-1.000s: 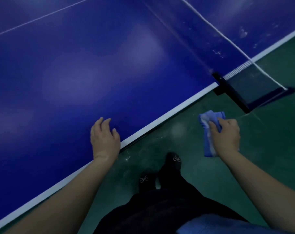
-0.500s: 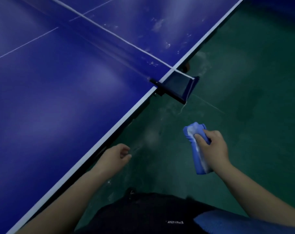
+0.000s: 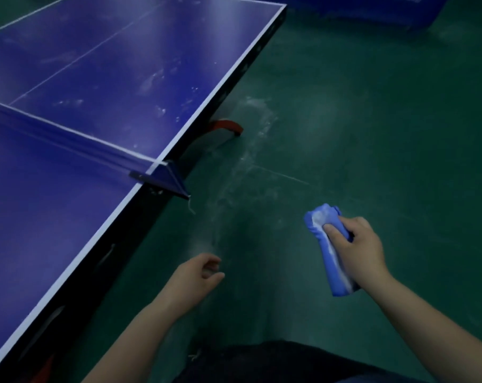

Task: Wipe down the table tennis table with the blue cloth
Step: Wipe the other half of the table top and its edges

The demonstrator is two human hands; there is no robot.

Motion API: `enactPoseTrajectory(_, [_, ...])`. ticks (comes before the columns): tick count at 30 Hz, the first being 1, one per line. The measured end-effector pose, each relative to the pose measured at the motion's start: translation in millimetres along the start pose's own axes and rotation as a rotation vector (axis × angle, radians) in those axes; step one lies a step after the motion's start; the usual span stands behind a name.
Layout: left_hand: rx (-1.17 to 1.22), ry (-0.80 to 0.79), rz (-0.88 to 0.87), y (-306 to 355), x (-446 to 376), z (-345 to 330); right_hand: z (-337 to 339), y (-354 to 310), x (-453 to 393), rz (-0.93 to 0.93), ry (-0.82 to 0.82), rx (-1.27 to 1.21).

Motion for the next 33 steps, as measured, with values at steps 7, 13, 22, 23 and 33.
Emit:
enactPoseTrajectory(7, [0.002, -0.03, -0.013, 57, -31, -1, 22, 21, -45, -0.045, -0.02, -0.037])
enactPoseTrajectory(13, [-0.059, -0.038, 0.038, 56, -100, 22, 16, 31, -112, -0.059, -0.015, -0.032])
enactPoseTrajectory(22, [0.027, 0.019, 0.01, 101, -232, 81, 23, -20, -264, 0.032, -0.026, 0.043])
enactPoseTrajectory(23, [0.041, 0.03, -0.009, 109, -245, 92, 22, -26, -279, 0.037, -0.023, 0.034])
enactPoseTrajectory(33, [0.322, 0.128, 0.072, 145, -340, 126, -24, -55, -431, 0.108, -0.247, 0.034])
Point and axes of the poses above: each hand's wrist, its own x-axis away from the middle knuckle, its own z-axis out of the back of the hand, y = z × x, the point moved 4 cm from there along -x, towards the middle knuckle, and after that the axes turned 14 degrees about -x, right-handed, at the moved point
